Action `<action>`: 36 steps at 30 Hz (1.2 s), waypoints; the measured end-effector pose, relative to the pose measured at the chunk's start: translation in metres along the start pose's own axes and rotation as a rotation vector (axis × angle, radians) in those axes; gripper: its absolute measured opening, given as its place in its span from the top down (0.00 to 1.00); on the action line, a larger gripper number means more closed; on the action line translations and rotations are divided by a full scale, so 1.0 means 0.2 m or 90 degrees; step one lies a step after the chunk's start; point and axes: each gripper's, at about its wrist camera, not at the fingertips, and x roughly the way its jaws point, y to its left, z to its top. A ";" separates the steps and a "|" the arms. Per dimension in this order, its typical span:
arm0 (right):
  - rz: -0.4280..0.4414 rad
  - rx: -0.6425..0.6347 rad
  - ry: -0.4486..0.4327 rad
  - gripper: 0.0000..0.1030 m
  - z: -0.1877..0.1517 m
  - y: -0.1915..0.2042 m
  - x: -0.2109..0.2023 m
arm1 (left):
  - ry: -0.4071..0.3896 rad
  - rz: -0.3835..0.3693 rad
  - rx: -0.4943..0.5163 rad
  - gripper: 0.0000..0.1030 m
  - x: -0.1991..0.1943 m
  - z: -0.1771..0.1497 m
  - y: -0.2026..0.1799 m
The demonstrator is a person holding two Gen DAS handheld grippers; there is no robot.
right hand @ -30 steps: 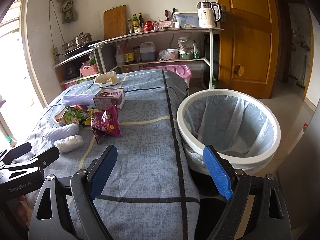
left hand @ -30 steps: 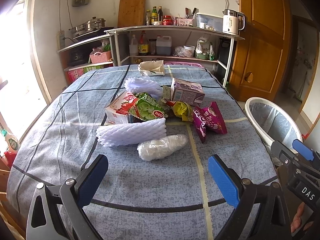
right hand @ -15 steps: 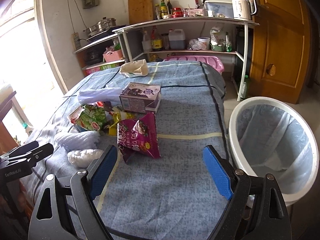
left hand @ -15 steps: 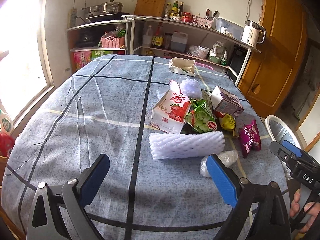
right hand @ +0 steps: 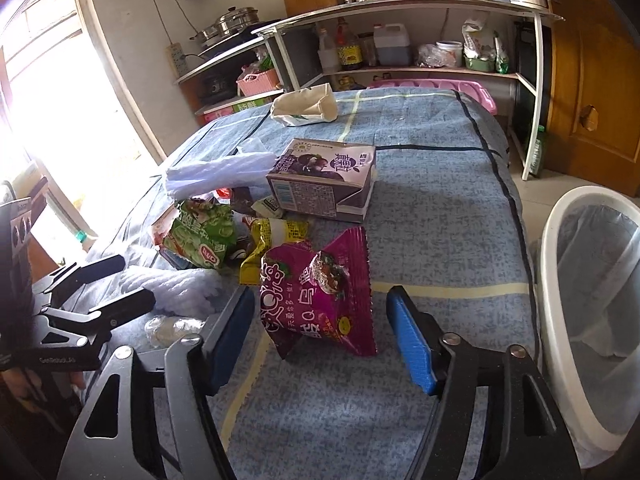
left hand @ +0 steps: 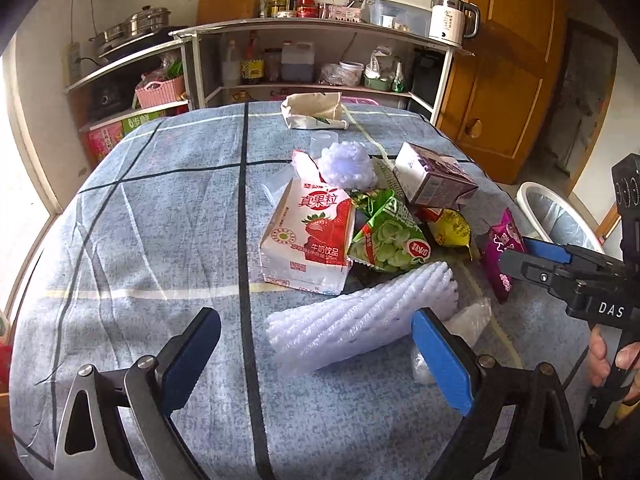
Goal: Collect trash
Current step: 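Grasp the white foam net with the left tool while the right tool grasps the pink snack bag, then carry both items over the white bin and open both tools to drop them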
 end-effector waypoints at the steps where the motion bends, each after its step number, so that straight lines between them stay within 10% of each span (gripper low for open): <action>1: 0.002 0.006 0.004 0.44 0.00 -0.01 0.00 | 0.013 -0.012 -0.001 0.16 0.02 0.00 0.00; 19: 0.026 0.022 -0.027 0.58 -0.03 -0.03 -0.05 | 0.039 -0.078 0.017 0.80 0.04 -0.06 -0.08; 36: 0.032 0.046 -0.051 0.58 -0.04 -0.08 -0.12 | -0.011 -0.122 0.021 0.83 -0.17 -0.09 -0.13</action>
